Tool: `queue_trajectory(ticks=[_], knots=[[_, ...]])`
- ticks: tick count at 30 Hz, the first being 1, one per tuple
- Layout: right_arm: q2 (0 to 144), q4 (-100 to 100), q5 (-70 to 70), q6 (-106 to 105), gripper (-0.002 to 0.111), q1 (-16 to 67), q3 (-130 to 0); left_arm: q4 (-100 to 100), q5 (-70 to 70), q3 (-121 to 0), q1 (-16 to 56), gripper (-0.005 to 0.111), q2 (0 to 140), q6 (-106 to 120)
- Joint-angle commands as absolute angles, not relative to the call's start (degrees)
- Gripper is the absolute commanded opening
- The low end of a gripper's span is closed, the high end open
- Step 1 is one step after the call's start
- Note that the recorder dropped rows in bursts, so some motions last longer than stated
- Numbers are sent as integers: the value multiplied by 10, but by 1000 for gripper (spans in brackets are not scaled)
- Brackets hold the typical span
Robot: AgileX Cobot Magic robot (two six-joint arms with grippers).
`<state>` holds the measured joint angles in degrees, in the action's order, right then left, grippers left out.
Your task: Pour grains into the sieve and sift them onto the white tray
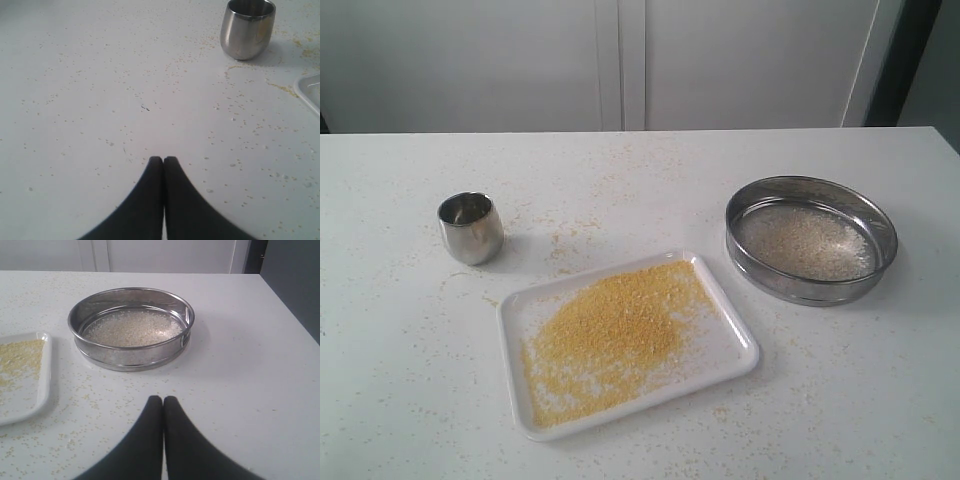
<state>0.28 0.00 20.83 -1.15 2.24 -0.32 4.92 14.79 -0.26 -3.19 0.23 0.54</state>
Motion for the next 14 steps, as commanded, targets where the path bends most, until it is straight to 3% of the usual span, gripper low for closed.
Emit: queue_trajectory(ticks=[1, 14], knots=[[0, 0, 199, -13, 0, 23, 0, 57, 146, 0, -33, 0, 0, 0], [0, 0, 199, 3, 0, 23, 0, 57, 146, 0, -33, 0, 0, 0]])
